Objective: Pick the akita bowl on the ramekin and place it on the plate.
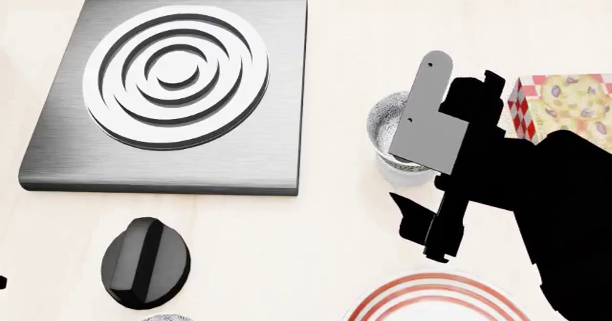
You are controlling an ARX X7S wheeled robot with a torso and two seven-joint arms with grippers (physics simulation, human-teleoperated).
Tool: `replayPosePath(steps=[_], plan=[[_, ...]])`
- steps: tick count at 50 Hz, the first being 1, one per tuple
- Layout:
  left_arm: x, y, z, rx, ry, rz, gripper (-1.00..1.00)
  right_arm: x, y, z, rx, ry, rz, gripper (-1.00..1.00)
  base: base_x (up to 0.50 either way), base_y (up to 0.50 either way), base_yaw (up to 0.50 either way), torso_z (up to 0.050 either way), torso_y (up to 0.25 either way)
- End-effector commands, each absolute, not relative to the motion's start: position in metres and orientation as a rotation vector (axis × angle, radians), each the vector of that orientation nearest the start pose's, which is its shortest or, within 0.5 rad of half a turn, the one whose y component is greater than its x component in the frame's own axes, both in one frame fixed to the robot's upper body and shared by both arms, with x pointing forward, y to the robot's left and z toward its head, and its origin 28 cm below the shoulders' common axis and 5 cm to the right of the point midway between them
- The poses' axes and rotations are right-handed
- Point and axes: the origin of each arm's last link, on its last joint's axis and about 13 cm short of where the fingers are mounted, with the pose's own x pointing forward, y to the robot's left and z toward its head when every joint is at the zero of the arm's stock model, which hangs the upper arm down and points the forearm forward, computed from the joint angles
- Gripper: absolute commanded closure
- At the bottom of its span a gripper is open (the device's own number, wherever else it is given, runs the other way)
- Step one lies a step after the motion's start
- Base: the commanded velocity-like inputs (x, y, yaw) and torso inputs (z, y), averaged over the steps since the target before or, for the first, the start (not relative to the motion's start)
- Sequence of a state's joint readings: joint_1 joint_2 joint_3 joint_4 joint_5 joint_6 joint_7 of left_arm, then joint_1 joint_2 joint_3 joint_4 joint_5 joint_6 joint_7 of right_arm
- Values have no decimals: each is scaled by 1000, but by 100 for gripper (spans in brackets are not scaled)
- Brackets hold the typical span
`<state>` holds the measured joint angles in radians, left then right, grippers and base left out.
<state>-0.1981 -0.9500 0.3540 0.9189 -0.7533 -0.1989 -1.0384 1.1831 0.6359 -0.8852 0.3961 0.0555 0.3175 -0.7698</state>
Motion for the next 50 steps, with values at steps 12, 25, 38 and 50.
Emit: replayPosePath(steps=[12,25,38,50], plan=[[160,236,193,-4,-386,152,-100,384,-210,226,-976,252,706,-100,0,0,0,0,0],[159,236,194,-4,-385,152,-100,380,-209,222,-979,246,723,100,0,0,0,0,0],[160,236,192,-5,-381,152,-100,378,-208,225,-981,238,734,100,0,0,0,0,0],[159,236,193,-7,-382,155,-100,375,-210,238,-1012,203,723,100,0,0,0,0,0]])
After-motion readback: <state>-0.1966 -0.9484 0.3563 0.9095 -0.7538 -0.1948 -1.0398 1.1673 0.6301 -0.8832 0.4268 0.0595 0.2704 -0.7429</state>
